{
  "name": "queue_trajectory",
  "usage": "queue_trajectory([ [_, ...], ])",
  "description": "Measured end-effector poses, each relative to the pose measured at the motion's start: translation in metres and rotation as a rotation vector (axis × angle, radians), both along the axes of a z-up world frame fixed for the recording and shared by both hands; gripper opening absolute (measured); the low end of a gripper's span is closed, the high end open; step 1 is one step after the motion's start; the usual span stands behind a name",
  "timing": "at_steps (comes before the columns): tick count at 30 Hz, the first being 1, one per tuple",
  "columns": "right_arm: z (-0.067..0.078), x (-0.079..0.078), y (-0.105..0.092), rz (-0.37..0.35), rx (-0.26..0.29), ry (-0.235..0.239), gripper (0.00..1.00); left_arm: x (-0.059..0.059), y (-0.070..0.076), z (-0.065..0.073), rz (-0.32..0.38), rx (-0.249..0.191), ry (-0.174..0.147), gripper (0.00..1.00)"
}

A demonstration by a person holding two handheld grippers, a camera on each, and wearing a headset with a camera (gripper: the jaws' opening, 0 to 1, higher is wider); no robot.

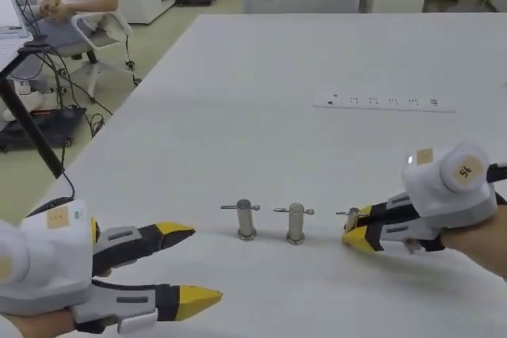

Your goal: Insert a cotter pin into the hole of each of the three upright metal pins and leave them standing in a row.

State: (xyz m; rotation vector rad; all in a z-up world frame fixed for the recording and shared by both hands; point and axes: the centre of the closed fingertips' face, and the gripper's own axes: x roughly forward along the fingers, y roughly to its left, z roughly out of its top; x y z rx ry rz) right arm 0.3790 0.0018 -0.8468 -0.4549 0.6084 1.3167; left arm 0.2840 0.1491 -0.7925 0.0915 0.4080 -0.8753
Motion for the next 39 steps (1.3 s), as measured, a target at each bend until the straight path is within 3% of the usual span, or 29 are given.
queue_trajectory([
  [13,-0.002,-0.005,-0.01,-0.034,-0.003,0.043,0.21,0.001,-0.001,0.001,0.003,-0.005,-0.001,0.58],
  [21,0.001,-0.01,-0.024,-0.103,0.011,0.068,0.31,0.003,-0.003,0.004,0.011,-0.014,-0.006,0.59],
  [32,0.01,-0.025,-0.038,-0.178,0.07,0.093,0.48,0.006,-0.006,0.01,0.023,-0.024,-0.012,0.61],
  [39,0.018,-0.044,-0.046,-0.213,0.103,0.123,0.57,0.006,-0.004,0.014,0.032,-0.017,-0.021,0.63],
])
